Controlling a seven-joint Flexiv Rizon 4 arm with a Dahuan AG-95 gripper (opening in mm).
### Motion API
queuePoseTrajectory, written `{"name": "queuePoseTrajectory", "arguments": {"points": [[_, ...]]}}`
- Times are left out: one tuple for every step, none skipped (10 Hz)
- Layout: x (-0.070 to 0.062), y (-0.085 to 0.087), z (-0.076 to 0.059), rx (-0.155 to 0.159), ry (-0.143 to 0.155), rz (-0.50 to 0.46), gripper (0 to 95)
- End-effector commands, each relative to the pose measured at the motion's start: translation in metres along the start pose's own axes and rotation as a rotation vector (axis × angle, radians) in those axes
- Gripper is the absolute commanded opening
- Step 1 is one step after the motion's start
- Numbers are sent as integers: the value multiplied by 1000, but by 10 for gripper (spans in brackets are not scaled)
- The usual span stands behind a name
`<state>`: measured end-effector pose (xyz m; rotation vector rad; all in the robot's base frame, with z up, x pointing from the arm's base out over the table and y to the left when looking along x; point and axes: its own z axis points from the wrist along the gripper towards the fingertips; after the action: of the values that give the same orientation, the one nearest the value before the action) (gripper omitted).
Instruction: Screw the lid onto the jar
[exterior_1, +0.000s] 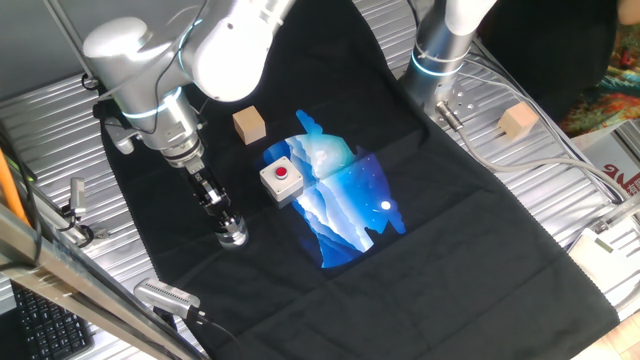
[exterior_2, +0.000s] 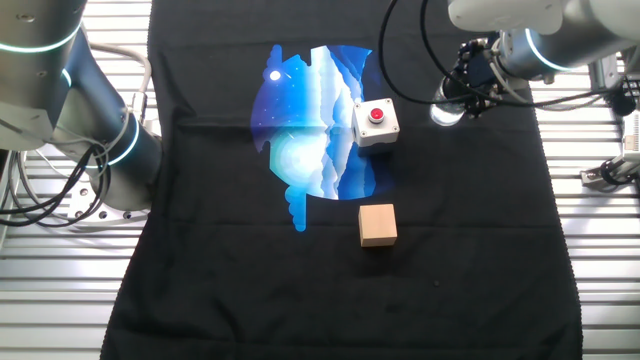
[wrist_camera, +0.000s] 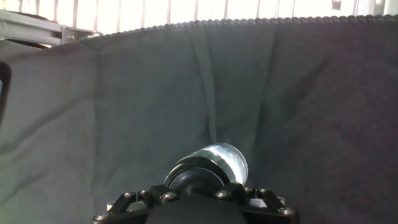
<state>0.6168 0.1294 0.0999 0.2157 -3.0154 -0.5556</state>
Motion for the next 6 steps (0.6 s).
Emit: {"name": "queuePoseTrajectory", "arguments": {"points": [[0, 1, -1, 2, -2, 0, 0], [0, 2, -1, 8, -2, 0, 0], [0, 3, -1, 15, -1, -2, 0], [1, 4, -2, 25, 1, -2, 0], [2, 5, -2, 38, 4, -5, 0], [2, 5, -3, 57, 6, -9, 0]]}}
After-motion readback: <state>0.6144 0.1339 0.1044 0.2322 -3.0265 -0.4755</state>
